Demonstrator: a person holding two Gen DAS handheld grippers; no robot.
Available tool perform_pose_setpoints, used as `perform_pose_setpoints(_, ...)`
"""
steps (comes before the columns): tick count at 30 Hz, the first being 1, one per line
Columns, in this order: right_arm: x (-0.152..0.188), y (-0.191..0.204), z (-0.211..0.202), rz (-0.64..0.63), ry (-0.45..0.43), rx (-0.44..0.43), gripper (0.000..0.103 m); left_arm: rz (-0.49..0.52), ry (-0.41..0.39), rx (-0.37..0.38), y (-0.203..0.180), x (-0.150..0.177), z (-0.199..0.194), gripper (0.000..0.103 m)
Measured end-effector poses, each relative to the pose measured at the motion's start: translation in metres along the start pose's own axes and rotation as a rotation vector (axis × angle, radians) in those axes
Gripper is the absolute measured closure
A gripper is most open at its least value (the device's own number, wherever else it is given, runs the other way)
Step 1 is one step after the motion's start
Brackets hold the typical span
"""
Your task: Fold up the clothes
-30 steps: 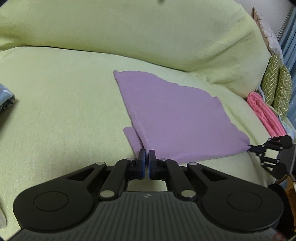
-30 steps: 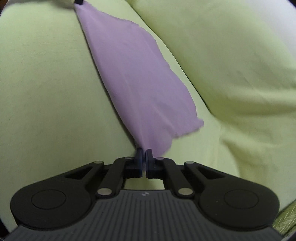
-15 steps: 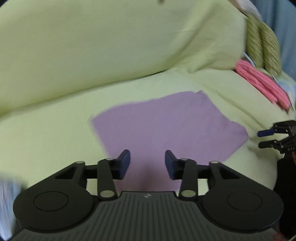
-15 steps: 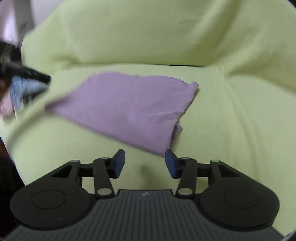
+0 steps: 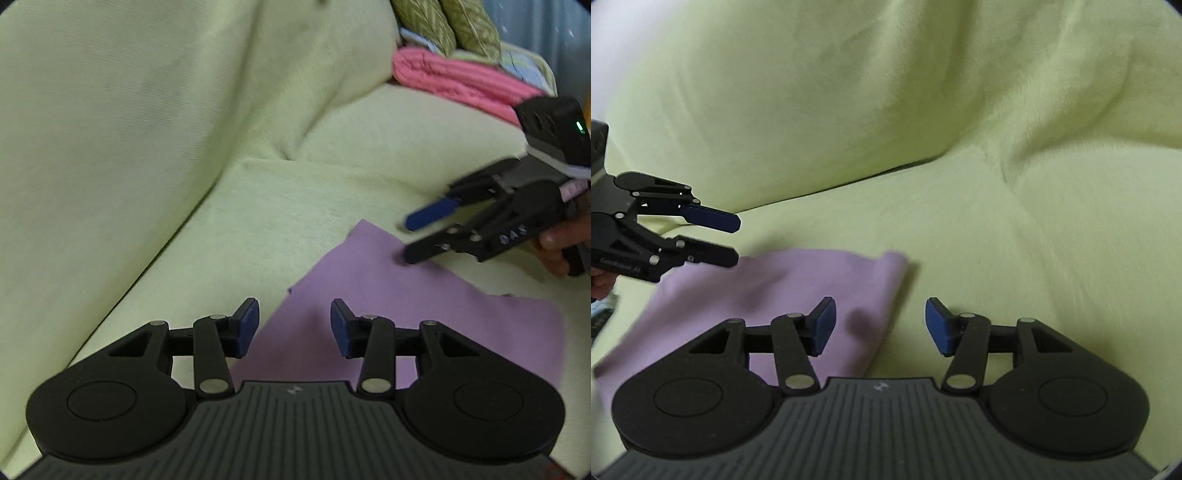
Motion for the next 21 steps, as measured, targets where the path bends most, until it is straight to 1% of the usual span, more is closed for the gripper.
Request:
perform_pose_setpoints(1, 0.001, -0.003, 0.006, 0.017, -0.002, -0.011, 0.062, 0.027, 0.005, 0.014, 0.001, -0.001, 0.007, 0.049)
perform_pose_setpoints(2, 0.003, -0.003, 0.008, 0.017, -0.007, -0.022, 0.084, 0.053, 0.008, 0.028, 0.001, -0.002, 0.013, 0.049)
perform_pose_setpoints(3, 0.005, -0.001, 0.006, 0.006, -0.015, -0.032, 0.1, 0.078, 0.012, 0.043, 0.0, -0.003, 0.018, 0.049)
perform_pose_setpoints(5, 0.01, 0.005, 0.001, -0.039, -0.039, -0.05, 0.099, 0.113, 0.03, 0.077, 0.001, -0.005, 0.027, 0.048)
perform_pose_setpoints(7, 0.015, 0.019, -0.012, -0.148, -0.075, -0.057, 0.099, 0.135, 0.054, 0.119, 0.001, -0.008, 0.037, 0.048)
perform_pose_setpoints(9, 0.018, 0.03, -0.019, -0.224, -0.101, -0.071, 0.1, 0.149, 0.079, 0.156, 0.0, -0.012, 0.048, 0.048)
perform_pose_setpoints(12, 0.021, 0.037, -0.024, -0.273, -0.101, -0.087, 0.1, 0.147, 0.124, 0.208, 0.0, -0.014, 0.062, 0.048)
perform_pose_setpoints(14, 0.021, 0.033, -0.021, -0.255, -0.084, -0.083, 0.1, 0.111, 0.144, 0.229, 0.004, -0.017, 0.069, 0.048)
perform_pose_setpoints(17, 0.015, 0.022, -0.026, -0.182, -0.078, -0.05, 0.092, 0.033, 0.187, 0.256, 0.01, -0.019, 0.079, 0.049)
perform_pose_setpoints(18, 0.013, 0.019, -0.031, -0.151, -0.086, -0.038, 0.083, 0.029, 0.196, 0.26, 0.009, -0.019, 0.08, 0.05)
perform_pose_setpoints(19, 0.011, 0.015, -0.039, -0.118, -0.095, -0.027, 0.078, 0.025, 0.207, 0.266, 0.009, -0.02, 0.081, 0.053)
perform_pose_setpoints(20, 0.01, 0.012, -0.047, -0.08, -0.106, -0.015, 0.069, 0.026, 0.219, 0.274, 0.008, -0.021, 0.081, 0.058)
perform_pose_setpoints(21, 0.012, 0.01, -0.059, -0.039, -0.116, -0.004, 0.068, 0.031, 0.229, 0.281, 0.006, -0.023, 0.081, 0.06)
Point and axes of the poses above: each gripper's, at about its wrist camera, not at the fingertips, and z roughly the way its jaws point, y to its left, x to its underside, the point moved 1 cm from there along z, roughly the way its jaws point, and after that the axes turned 14 degrees about -y, right-handed, at the moved point
